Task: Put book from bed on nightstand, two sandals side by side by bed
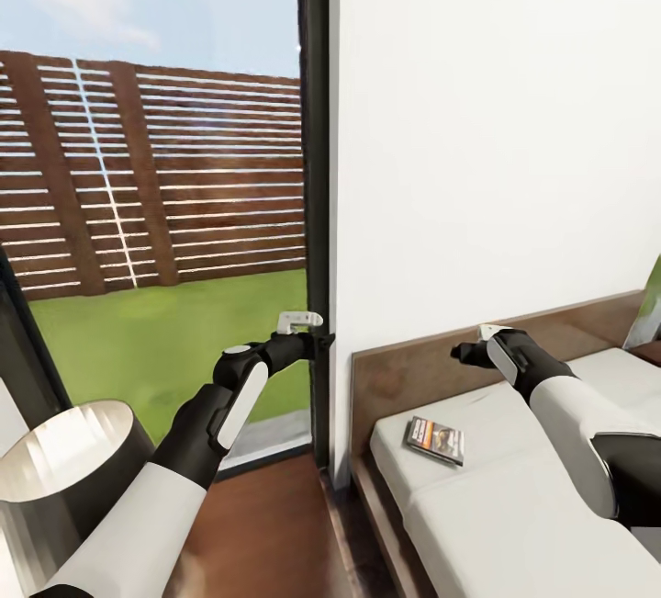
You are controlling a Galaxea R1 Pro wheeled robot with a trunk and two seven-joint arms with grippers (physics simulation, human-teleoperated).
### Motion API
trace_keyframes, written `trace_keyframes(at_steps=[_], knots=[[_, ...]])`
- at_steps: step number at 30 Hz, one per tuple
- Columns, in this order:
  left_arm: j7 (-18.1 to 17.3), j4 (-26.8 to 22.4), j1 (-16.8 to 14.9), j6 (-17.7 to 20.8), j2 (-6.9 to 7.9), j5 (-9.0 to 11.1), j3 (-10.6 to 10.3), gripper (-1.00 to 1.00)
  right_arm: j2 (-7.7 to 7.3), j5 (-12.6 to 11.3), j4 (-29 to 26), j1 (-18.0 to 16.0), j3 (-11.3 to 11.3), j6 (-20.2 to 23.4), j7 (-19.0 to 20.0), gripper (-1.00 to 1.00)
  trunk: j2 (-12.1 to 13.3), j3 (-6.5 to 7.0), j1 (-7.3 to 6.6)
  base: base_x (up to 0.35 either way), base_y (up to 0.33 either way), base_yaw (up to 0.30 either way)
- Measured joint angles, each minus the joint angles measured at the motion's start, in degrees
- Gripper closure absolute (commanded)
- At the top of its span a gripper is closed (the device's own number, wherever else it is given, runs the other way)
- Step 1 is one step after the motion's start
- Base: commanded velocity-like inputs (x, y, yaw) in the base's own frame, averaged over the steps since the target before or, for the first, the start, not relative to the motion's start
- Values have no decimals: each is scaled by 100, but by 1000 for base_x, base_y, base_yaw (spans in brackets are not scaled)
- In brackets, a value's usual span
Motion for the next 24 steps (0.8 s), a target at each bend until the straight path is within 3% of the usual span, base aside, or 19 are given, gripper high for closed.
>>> trace_keyframes(at_steps=[8,24], knots=[[2,7,0,-3,0,-8,1,-100,-1,-16,0,1,-4,-1,0,-100,321,144,-176,156,91,0],[9,5,0,-9,0,-9,0,-100,0,-20,0,-1,-1,11,-12,-100,964,432,-527,14,8,0]])
